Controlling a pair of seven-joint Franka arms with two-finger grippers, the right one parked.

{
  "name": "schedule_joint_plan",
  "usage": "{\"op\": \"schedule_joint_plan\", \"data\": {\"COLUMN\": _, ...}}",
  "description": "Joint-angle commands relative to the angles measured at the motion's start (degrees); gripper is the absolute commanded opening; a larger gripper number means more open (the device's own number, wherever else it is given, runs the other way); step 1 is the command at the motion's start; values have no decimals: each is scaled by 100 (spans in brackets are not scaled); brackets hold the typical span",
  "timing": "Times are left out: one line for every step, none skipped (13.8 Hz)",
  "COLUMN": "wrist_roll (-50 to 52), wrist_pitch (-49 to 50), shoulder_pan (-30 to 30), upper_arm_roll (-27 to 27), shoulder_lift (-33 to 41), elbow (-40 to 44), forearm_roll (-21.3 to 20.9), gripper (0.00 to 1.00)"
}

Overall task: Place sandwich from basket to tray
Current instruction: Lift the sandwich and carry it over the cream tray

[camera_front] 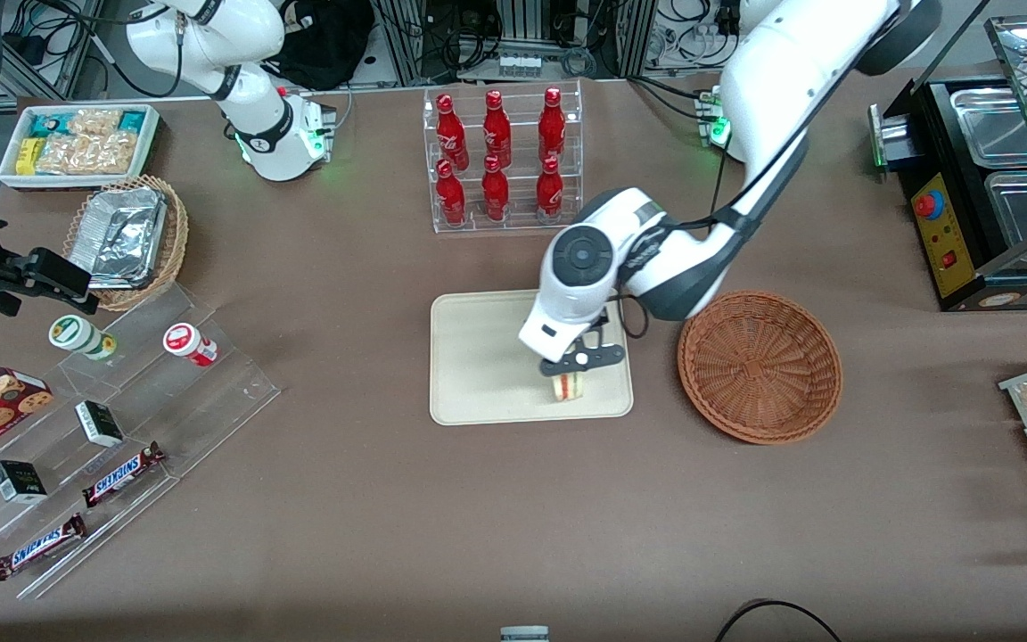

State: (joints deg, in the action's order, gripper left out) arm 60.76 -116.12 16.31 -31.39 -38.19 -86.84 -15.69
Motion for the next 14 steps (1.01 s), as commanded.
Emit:
{"op": "schedule_joint_plan", "data": {"wrist_roll": 445, "wrist_pitch": 81, "shoulder_pan": 363, "upper_arm_roll": 19, "shoulder_lift": -582, "elbow": 720, "forearm_roll": -286, "gripper": 5}}
{"op": "schedule_joint_plan", "data": {"wrist_roll": 472, "wrist_pitch": 72, "shoulder_pan": 451, "upper_arm_roll": 19, "shoulder_lift": -749, "elbow": 843, "forearm_roll": -303, "gripper": 4}}
{"op": "schedule_joint_plan", "data": {"wrist_roll": 472, "wrist_pitch": 72, "shoulder_pan": 565, "upper_arm_roll": 36, "shoulder_lift": -881, "elbow": 983, "forearm_roll": -321, "gripper": 4}}
{"op": "schedule_joint_plan", "data": {"wrist_roll": 472, "wrist_pitch": 80, "shoulder_pan": 610, "upper_arm_roll": 89, "shoulder_lift": -978, "elbow": 1080, "forearm_roll": -347, "gripper": 4}}
{"op": "schedule_joint_plan", "data": {"wrist_roll": 446, "wrist_pitch": 81, "shoulder_pan": 645, "upper_arm_roll": 98, "shoulder_lift": -997, "elbow": 1090, "forearm_roll": -356, "gripper": 4}}
{"op": "schedule_joint_plan", "data": {"wrist_roll": 411, "wrist_pitch": 89, "shoulder_pan": 654, "upper_arm_roll": 98, "shoulder_lift": -1023, "elbow": 1090, "forearm_roll": -356, "gripper": 4}}
{"op": "schedule_joint_plan", "data": {"wrist_roll": 385, "wrist_pitch": 124, "shoulder_pan": 654, "upper_arm_roll": 98, "shoulder_lift": -1023, "elbow": 1081, "forearm_roll": -356, "gripper": 4}}
{"op": "schedule_joint_plan", "data": {"wrist_roll": 376, "wrist_pitch": 142, "shoulder_pan": 654, "upper_arm_roll": 98, "shoulder_lift": -1015, "elbow": 1055, "forearm_roll": -356, "gripper": 4}}
{"op": "schedule_joint_plan", "data": {"wrist_roll": 349, "wrist_pitch": 142, "shoulder_pan": 654, "upper_arm_roll": 98, "shoulder_lift": -1015, "elbow": 1038, "forearm_roll": -348, "gripper": 4}}
{"op": "schedule_joint_plan", "data": {"wrist_roll": 271, "wrist_pitch": 151, "shoulder_pan": 654, "upper_arm_roll": 98, "shoulder_lift": -1015, "elbow": 1037, "forearm_roll": -347, "gripper": 4}}
{"op": "schedule_joint_plan", "data": {"wrist_roll": 253, "wrist_pitch": 151, "shoulder_pan": 654, "upper_arm_roll": 98, "shoulder_lift": -1015, "elbow": 1029, "forearm_roll": -347, "gripper": 5}}
{"op": "schedule_joint_plan", "data": {"wrist_roll": 226, "wrist_pitch": 151, "shoulder_pan": 654, "upper_arm_roll": 98, "shoulder_lift": -1023, "elbow": 1020, "forearm_roll": -347, "gripper": 5}}
{"op": "schedule_joint_plan", "data": {"wrist_roll": 148, "wrist_pitch": 151, "shoulder_pan": 663, "upper_arm_roll": 98, "shoulder_lift": -1023, "elbow": 1011, "forearm_roll": -347, "gripper": 5}}
{"op": "schedule_joint_plan", "data": {"wrist_roll": 103, "wrist_pitch": 142, "shoulder_pan": 698, "upper_arm_roll": 98, "shoulder_lift": -1023, "elbow": 976, "forearm_roll": -347, "gripper": 5}}
